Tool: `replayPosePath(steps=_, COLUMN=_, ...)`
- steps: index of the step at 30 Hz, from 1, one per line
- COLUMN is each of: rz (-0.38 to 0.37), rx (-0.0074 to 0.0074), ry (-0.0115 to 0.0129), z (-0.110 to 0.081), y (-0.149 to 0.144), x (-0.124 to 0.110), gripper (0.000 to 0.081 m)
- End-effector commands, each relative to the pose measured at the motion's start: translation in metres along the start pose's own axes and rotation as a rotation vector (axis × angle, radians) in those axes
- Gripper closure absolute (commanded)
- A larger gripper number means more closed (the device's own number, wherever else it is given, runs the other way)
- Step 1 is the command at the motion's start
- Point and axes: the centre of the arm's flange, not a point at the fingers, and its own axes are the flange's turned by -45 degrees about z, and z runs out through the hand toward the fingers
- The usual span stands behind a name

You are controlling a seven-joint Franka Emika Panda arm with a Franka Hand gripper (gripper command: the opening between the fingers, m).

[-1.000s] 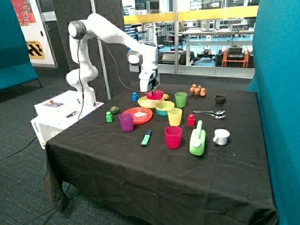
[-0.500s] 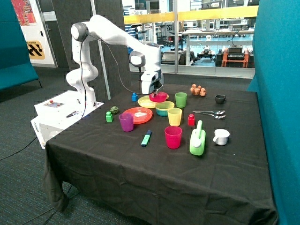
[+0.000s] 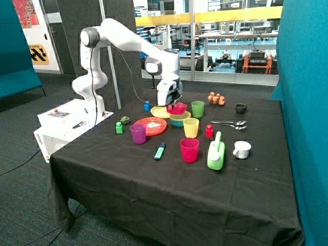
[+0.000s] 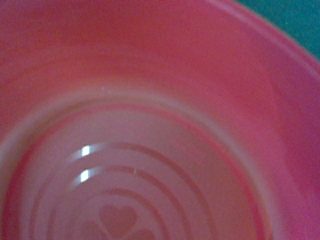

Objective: Stack the bowls

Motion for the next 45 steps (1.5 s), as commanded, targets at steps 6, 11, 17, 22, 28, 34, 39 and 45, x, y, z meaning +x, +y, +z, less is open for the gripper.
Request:
replayPosePath(steps=6, rz=0.011, rx=-0.0005, ry=-0.0011, z=0.006, y=-0.006, x=0.023, gripper=0.0808)
replayPosePath(steps=11, rz=0.005, rx=-0.0005, ry=-0.0011, z=0.010, y=-0.006, x=0.027, gripper=0.0808)
replayPosePath(steps=17, rz=0.001, rx=-0.0005, ry=-0.0011, z=0.018, y=-0.007, x=0.028, gripper=0.0808)
replayPosePath(steps=22, rz=-0.005, rx=-0.0005, ry=-0.0011, z=0.025, y=-0.011, x=0.027, gripper=0.0808)
replayPosePath(steps=28, rz=-0.007, rx=-0.0005, ry=-0.0011, z=0.032, y=-0.014, x=0.025, gripper=0.0808)
replayPosePath(steps=34, rz=-0.007, rx=-0.0005, ry=-0.0011, z=0.035, y=-0.015, x=0.024, gripper=0.0808)
replayPosePath(steps=39, rz=0.002, rx=-0.0005, ry=-0.0011, z=0.039, y=-0.015, x=0.022, gripper=0.0808)
replayPosePath(steps=45, rz=-0.002, rx=-0.0005, ry=-0.0011, z=0.043, y=-0.014, x=0.016, gripper=0.0808)
